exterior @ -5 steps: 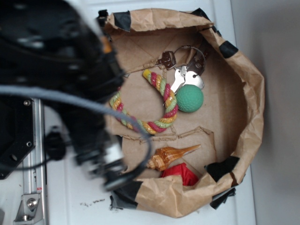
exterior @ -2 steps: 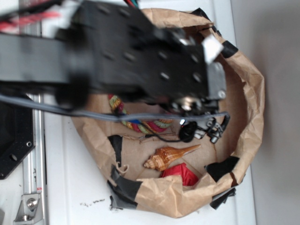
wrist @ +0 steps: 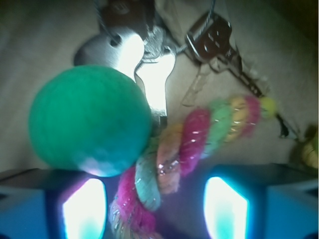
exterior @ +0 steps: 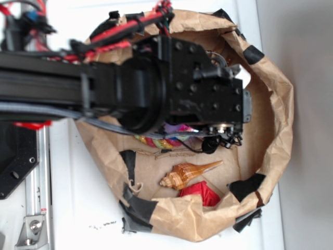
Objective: Grab the multicolored rope.
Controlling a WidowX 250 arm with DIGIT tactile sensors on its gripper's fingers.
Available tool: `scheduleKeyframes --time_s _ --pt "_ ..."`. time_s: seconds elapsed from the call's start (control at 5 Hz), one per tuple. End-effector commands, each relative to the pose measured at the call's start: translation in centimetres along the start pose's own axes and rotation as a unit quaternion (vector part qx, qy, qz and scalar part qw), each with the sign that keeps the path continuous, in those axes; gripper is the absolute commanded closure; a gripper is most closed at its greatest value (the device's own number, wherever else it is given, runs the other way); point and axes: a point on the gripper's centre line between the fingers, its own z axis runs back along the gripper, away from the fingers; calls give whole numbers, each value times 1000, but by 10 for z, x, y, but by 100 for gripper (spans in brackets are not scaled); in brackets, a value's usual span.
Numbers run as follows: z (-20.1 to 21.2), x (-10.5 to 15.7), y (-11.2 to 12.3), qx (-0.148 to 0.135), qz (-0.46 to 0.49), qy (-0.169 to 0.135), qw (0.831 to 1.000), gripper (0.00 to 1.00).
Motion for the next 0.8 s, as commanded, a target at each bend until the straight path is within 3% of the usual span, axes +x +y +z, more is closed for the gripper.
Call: scheduleKeyframes --time_s 0.0,0.2,0.4,0.6 --pt "3 2 14 -7 36 -1 999 100" --pt "9 0 15 -7 15 0 1000 100" --pt "40 4 18 -51 -36 6 998 100" --pt "84 9 30 -123 -56 0 991 100"
